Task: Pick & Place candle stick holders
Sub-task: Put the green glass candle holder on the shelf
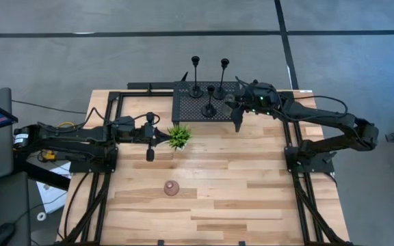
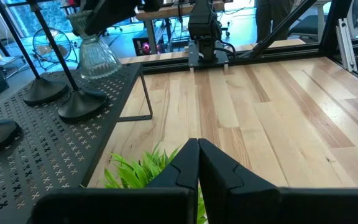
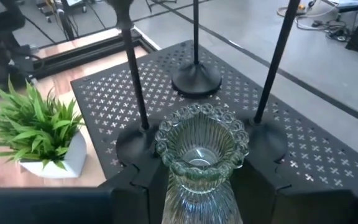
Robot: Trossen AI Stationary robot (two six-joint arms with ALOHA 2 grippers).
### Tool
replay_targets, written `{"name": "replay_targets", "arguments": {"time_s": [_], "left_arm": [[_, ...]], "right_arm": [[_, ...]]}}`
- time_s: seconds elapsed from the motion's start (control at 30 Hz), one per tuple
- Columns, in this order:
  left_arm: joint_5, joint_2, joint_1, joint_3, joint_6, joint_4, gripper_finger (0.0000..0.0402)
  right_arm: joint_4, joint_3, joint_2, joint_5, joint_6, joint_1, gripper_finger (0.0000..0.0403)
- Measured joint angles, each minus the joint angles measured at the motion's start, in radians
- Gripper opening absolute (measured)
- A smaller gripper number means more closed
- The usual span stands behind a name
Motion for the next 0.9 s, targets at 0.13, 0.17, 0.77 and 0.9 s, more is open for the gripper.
{"name": "replay_targets", "arguments": {"time_s": [0.13, 0.17, 0.77, 0.9], "left_arm": [[0.000, 0.000, 0.000, 0.000, 0.000, 0.000, 0.0006], [0.000, 0.000, 0.000, 0.000, 0.000, 0.000, 0.0006], [0.000, 0.000, 0.000, 0.000, 0.000, 0.000, 0.0007], [0.000, 0.000, 0.000, 0.000, 0.000, 0.000, 0.0006]], "right_arm": [[0.001, 0.000, 0.000, -0.001, 0.000, -0.015, 0.0133], [0.001, 0.000, 0.000, 0.000, 0.000, -0.018, 0.0131], [0.000, 0.000, 0.000, -0.001, 0.011, -0.032, 0.0146], [0.000, 0.000, 0.001, -0.001, 0.011, -0.032, 0.0157]]}}
